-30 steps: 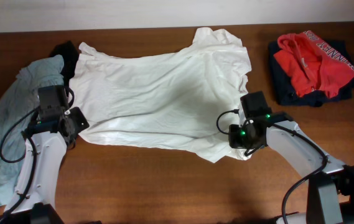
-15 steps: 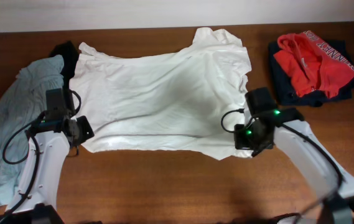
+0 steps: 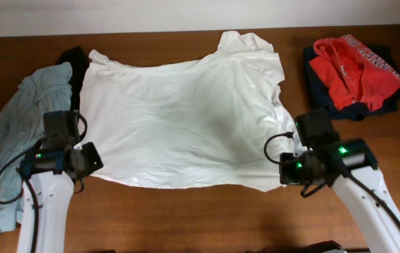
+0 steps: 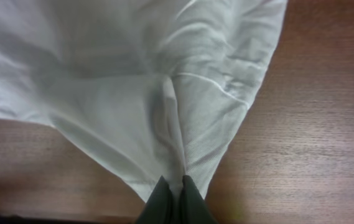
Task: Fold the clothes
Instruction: 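Carry the hem with both grippers to the shirt's top edge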
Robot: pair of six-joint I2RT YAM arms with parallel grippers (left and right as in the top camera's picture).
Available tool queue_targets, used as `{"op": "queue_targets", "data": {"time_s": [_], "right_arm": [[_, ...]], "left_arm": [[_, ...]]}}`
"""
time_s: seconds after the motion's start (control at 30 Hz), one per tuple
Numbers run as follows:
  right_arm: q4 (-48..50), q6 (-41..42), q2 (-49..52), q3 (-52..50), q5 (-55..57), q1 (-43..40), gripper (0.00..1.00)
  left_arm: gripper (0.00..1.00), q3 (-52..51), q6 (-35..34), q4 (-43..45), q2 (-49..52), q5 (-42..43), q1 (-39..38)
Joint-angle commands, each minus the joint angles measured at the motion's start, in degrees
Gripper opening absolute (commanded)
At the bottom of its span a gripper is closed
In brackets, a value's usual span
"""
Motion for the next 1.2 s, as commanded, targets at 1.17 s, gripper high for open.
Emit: {"op": "queue_targets", "data": {"time_s": [1.17], "right_arm": [[32.8,-7.1,11.3,1.4,6.2,-4.9,0.04]], "left_arm": [[0.01,1.2,0.9,31.3,14.0,0.2,-1.7]]}}
